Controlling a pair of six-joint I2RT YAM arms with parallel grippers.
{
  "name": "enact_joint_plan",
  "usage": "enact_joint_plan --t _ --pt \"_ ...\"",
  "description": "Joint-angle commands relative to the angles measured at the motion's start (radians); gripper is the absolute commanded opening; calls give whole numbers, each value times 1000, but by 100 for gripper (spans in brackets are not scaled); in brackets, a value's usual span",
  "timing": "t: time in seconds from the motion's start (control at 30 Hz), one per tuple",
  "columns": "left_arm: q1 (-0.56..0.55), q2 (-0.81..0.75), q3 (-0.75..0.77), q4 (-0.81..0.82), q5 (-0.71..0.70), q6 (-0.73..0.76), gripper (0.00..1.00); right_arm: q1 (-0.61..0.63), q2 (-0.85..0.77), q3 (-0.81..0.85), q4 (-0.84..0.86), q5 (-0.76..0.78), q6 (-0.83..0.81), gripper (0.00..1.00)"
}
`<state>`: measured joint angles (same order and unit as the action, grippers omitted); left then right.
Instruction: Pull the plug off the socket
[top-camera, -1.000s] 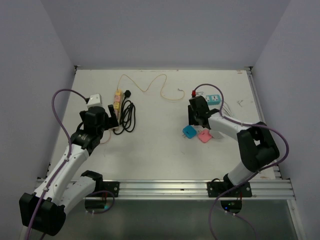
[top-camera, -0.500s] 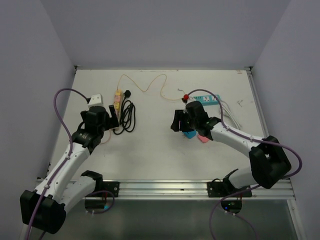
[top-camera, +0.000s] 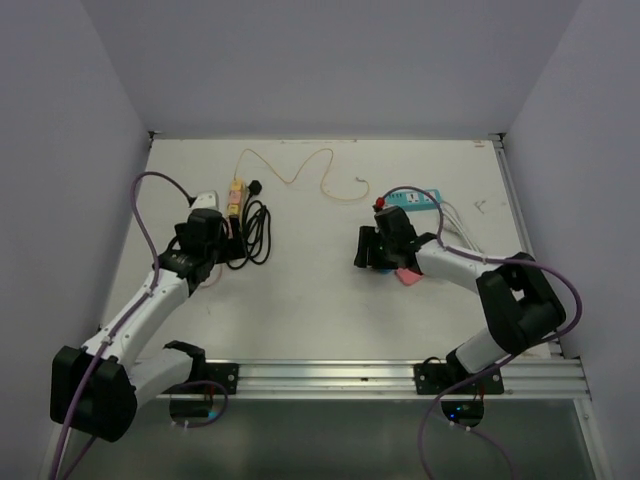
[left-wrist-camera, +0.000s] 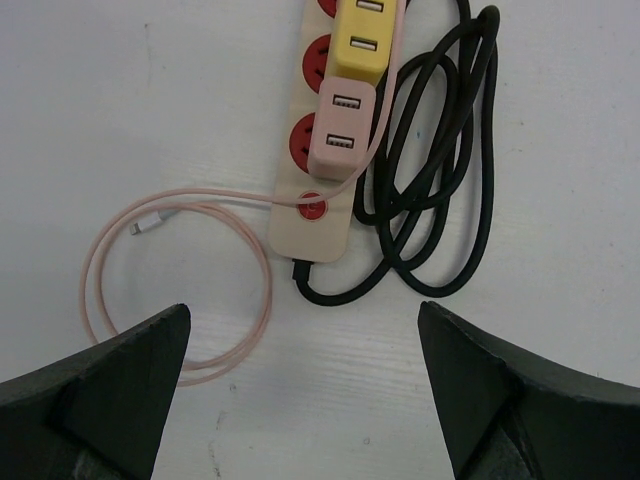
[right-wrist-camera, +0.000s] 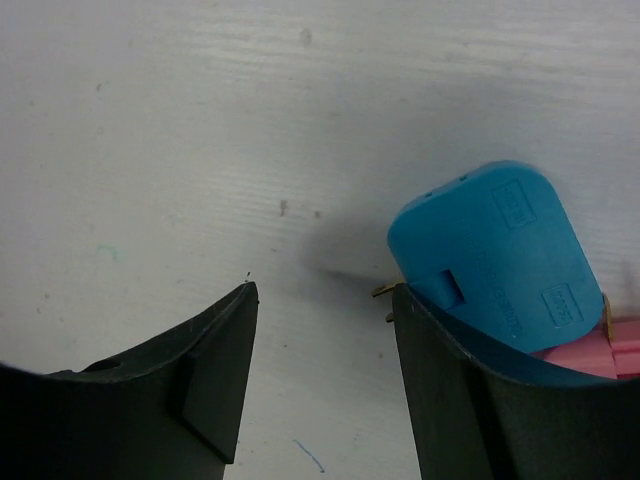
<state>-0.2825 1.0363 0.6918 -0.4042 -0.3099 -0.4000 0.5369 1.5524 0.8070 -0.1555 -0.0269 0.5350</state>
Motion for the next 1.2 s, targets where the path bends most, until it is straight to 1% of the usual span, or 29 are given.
enact_joint_plan --t 0.0,0.07,0.2,0.27,0.43,0.47,0.57,0.63,0.73,0.83,0.9,0.97,1.03,1.07,1.13,1.17 --pt "8 63 58 53 28 16 100 -54 -20 -20 -30 90 -20 61" --pt "8 126 99 61 19 15 100 -100 -46 -35 -45 119 -21 61" --pt "8 252 195 73 -26 26 100 -120 -132 -63 -41 144 -15 62" --pt "8 332 257 85 -46 38 99 -117 -166 -83 -13 81 -12 63" --pt "8 513 405 76 -119 92 100 -110 -293 -133 16 4 -4 64" --pt "9 571 448 67 -124 98 100 -109 -308 -138 16 -7 -4 65" --pt "23 669 514 47 -118 104 99 -104 -376 -160 8 -45 -7 65" --pt "28 718 531 44 -97 109 98 -101 -423 -178 2 -60 -9 66" --pt "28 764 538 30 -54 92 95 -100 -478 -198 -3 -73 -10 66" --pt "28 763 511 4 -14 29 90 -95 -512 -215 14 -97 -9 66" --pt "23 742 483 5 43 -31 83 -92 -518 -218 22 -100 -9 66" --pt "8 706 436 16 71 -92 76 -86 -517 -219 25 -103 -10 66" --pt "-26 680 390 30 117 -128 73 -81 -519 -229 34 -111 -6 67" --pt "-41 673 376 30 120 -175 72 -78 -522 -233 39 -111 -4 67" --pt "-101 653 339 47 147 -212 71 -74 -523 -244 48 -114 0 67" --pt "-124 647 330 54 153 -262 71 -71 -525 -249 50 -119 2 67"
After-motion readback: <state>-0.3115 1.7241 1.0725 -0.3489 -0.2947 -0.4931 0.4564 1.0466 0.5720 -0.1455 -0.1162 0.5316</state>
